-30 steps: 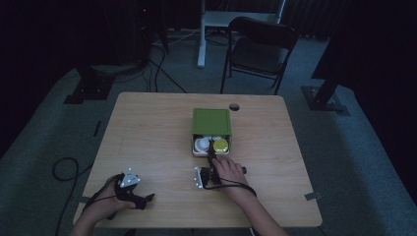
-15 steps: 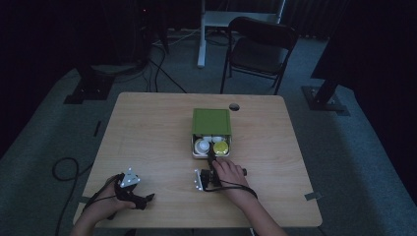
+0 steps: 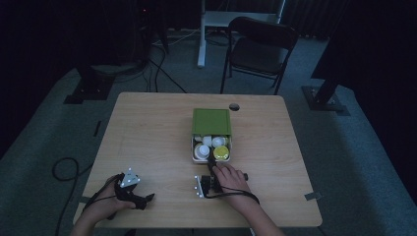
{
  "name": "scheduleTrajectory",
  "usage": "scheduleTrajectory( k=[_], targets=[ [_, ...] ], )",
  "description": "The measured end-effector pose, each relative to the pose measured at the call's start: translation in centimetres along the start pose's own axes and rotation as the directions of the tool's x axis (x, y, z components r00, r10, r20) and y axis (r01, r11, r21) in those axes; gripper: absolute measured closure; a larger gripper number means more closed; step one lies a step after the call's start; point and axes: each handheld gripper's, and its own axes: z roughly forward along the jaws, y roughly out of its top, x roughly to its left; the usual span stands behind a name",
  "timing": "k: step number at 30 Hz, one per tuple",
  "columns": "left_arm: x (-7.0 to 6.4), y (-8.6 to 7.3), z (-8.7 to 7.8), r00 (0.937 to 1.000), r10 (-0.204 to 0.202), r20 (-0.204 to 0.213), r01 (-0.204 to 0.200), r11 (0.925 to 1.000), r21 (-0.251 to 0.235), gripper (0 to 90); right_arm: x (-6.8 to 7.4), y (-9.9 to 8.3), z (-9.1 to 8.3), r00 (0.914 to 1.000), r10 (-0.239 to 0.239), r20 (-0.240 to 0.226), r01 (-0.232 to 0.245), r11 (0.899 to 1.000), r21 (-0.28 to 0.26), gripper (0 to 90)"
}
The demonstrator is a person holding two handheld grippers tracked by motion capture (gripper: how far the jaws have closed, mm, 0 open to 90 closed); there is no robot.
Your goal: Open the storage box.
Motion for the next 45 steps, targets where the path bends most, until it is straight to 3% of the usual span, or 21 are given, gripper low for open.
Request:
scheduleTrajectory(
  k=[24,45],
  targets=[
    [0.0,0.0,0.0,1.0000,0.000,0.000,0.000,1.0000,0.001,0.0,1.8,0.7,-3.2,0.9992,-0.018,-0.035,0.017,1.000,-0.023,72.3],
    [0.0,0.0,0.0,1.0000,0.000,-0.001,0.000,1.0000,0.000,0.0,2.5,0.9,-5.6,0.9981,-0.022,-0.058,0.020,0.999,-0.041,72.3]
  ],
)
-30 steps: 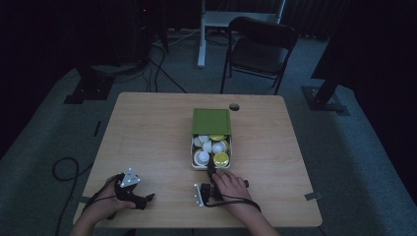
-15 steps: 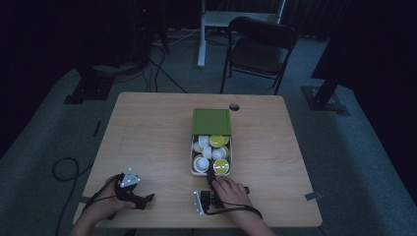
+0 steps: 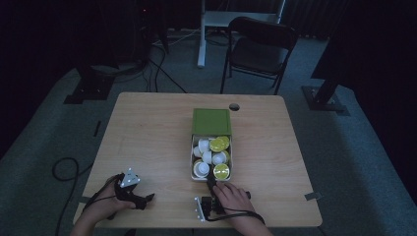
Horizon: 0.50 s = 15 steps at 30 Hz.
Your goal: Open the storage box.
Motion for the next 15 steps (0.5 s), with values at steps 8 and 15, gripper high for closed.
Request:
scheduleTrajectory(
  k=[8,15],
  targets=[
    [-0.01,-0.01,-0.02,1.0000,0.000,-0.001,0.000,1.0000,0.001,0.0,0.16,-0.10,-0.44,1.0000,-0.003,-0.005,0.003,1.000,-0.003,72.2],
    [-0.01,-0.01,-0.02,1.0000,0.000,-0.001,0.000,1.0000,0.001,0.0,0.18,-0.12,-0.65,0.9998,-0.017,-0.007,0.017,1.000,-0.008,64.5]
  ],
)
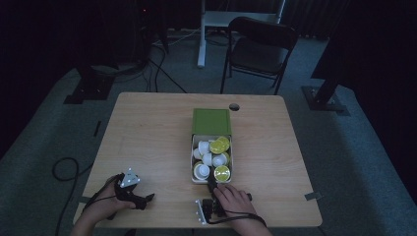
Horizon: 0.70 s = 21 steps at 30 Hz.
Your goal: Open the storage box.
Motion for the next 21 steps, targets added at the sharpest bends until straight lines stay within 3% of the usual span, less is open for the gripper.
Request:
scheduleTrajectory(
  k=[2,3,5,7,11,14,16,19,20,21],
  targets=[
    [0.0,0.0,0.0,1.0000,0.000,0.000,0.000,1.0000,0.000,0.0,-0.1,0.0,0.0,1.0000,0.005,-0.007,-0.005,1.000,0.002,61.2],
    [0.0,0.0,0.0,1.0000,0.000,0.000,0.000,1.0000,0.000,0.0,-0.5,0.0,-0.3,0.9988,0.044,-0.022,-0.044,0.999,-0.019,56.6],
    [0.0,0.0,0.0,1.0000,0.000,0.000,0.000,1.0000,0.000,0.0,-0.9,0.0,-0.6,0.9965,0.070,-0.045,-0.072,0.996,-0.043,50.9],
    [0.0,0.0,0.0,1.0000,0.000,0.000,0.000,1.0000,0.000,0.0,-1.0,0.1,-0.7,0.9964,0.075,-0.041,-0.077,0.995,-0.060,51.0],
    [0.0,0.0,0.0,1.0000,0.000,0.000,0.000,1.0000,0.000,0.0,-1.8,0.1,-1.0,0.9905,0.126,-0.055,-0.130,0.988,-0.083,49.6],
    [0.0,0.0,0.0,1.0000,0.000,0.000,0.000,1.0000,0.000,0.0,-2.2,-0.1,-1.1,0.9809,0.184,-0.062,-0.190,0.976,-0.104,44.3],
    [0.0,0.0,0.0,1.0000,0.001,0.000,-0.001,1.0000,0.000,0.0,-2.6,-0.4,-1.1,0.9665,0.246,-0.074,-0.253,0.961,-0.114,42.5],
    [0.0,0.0,0.0,1.0000,0.000,0.000,0.000,1.0000,0.000,0.0,-3.0,-0.8,-1.0,0.9508,0.299,-0.080,-0.307,0.945,-0.113,40.6],
    [0.0,0.0,0.0,1.0000,0.000,0.000,0.000,1.0000,0.000,0.0,-3.0,-0.8,-1.0,0.9508,0.299,-0.080,-0.307,0.945,-0.113,40.6],
    [0.0,0.0,0.0,1.0000,0.000,0.000,0.000,1.0000,0.000,0.0,-3.2,-1.0,-0.9,0.9415,0.326,-0.087,-0.334,0.935,-0.116,40.2]
  ],
)
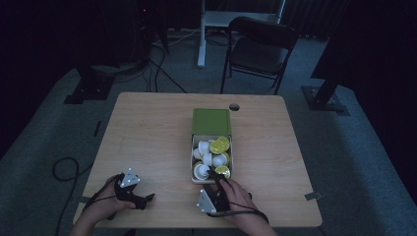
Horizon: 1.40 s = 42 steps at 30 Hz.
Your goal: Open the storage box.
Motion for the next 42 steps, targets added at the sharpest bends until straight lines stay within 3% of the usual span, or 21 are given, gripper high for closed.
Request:
scheduleTrajectory(
  k=[1,3,5,10,11,12,15,16,17,18,21,23,27,32,36,37,40,42],
  targets=[
    [0.0,0.0,0.0,1.0000,0.000,0.000,0.000,1.0000,0.000,0.0,-0.4,-0.2,0.0,0.9987,0.050,-0.002,-0.050,0.999,-0.021,40.3],
    [0.0,0.0,0.0,1.0000,0.000,0.000,0.000,1.0000,0.000,0.0,-1.0,-0.6,-0.1,0.9873,0.158,-0.017,-0.159,0.985,-0.063,42.6],
    [0.0,0.0,0.0,1.0000,0.000,0.000,0.000,1.0000,0.000,0.0,-1.7,-1.0,-0.2,0.9771,0.213,-0.006,-0.212,0.973,-0.096,43.3],
    [0.0,0.0,0.0,1.0000,0.000,0.000,0.000,1.0000,0.000,0.0,-2.9,-1.6,-0.5,0.9491,0.312,-0.044,-0.315,0.942,-0.117,41.2],
    [0.0,0.0,0.0,1.0000,0.000,0.000,0.000,1.0000,0.000,0.0,-3.3,-1.8,-0.6,0.9329,0.354,-0.068,-0.360,0.923,-0.135,41.1],
    [0.0,0.0,0.0,1.0000,0.000,0.000,0.000,1.0000,0.000,0.0,-3.4,-1.9,-0.6,0.9261,0.369,-0.077,-0.377,0.916,-0.139,40.7],
    [0.0,0.0,0.0,1.0000,0.000,0.000,0.000,1.0000,0.000,0.0,-4.0,-2.4,-0.7,0.8884,0.444,-0.118,-0.458,0.874,-0.163,39.9],
    [0.0,0.0,0.0,1.0000,0.000,0.000,0.000,1.0000,0.000,0.0,-4.0,-2.4,-0.7,0.8884,0.444,-0.118,-0.458,0.874,-0.163,39.9],
    [0.0,0.0,0.0,1.0000,0.000,0.000,0.000,1.0000,0.000,0.0,-4.2,-2.6,-0.7,0.8747,0.466,-0.133,-0.483,0.859,-0.170,39.8],
    [0.0,0.0,0.0,1.0000,0.000,0.000,0.000,1.0000,0.000,0.0,-4.6,-2.9,-0.7,0.8484,0.503,-0.164,-0.528,0.828,-0.189,39.3],
    [0.0,0.0,0.0,1.0000,0.000,0.000,0.000,1.0000,0.000,0.0,-5.0,-3.2,-0.5,0.8202,0.539,-0.193,-0.570,0.798,-0.195,37.7],
    [0.0,0.0,0.0,1.0000,0.000,0.000,0.000,1.0000,0.000,0.0,-5.3,-3.5,-0.5,0.8079,0.557,-0.194,-0.588,0.783,-0.204,37.5],
    [0.0,0.0,0.0,1.0000,0.000,0.000,0.000,1.0000,0.000,0.0,-5.9,-4.1,-0.4,0.7567,0.614,-0.225,-0.653,0.722,-0.229,37.4],
    [0.0,0.0,0.0,1.0000,-0.002,0.000,0.002,1.0000,-0.001,0.0,-6.6,-4.8,-0.4,0.7300,0.641,-0.236,-0.683,0.687,-0.247,37.2],
    [0.0,0.0,0.0,1.0000,-0.002,0.000,0.002,1.0000,-0.001,0.0,-6.8,-5.0,-0.4,0.7218,0.649,-0.240,-0.692,0.678,-0.247,36.5],
    [0.0,0.0,0.0,1.0000,-0.002,0.000,0.002,1.0000,-0.001,0.0,-6.9,-5.2,-0.4,0.7145,0.656,-0.245,-0.700,0.671,-0.246,35.9],
    [0.0,0.0,0.0,1.0000,-0.002,0.000,0.002,1.0000,-0.001,0.0,-7.0,-5.3,-0.4,0.7094,0.660,-0.246,-0.705,0.665,-0.247,35.6],
    [0.0,0.0,0.0,1.0000,-0.002,0.000,0.002,1.0000,-0.001,0.0,-7.2,-5.6,-0.5,0.7000,0.667,-0.254,-0.714,0.655,-0.247,32.6]
  ],
)
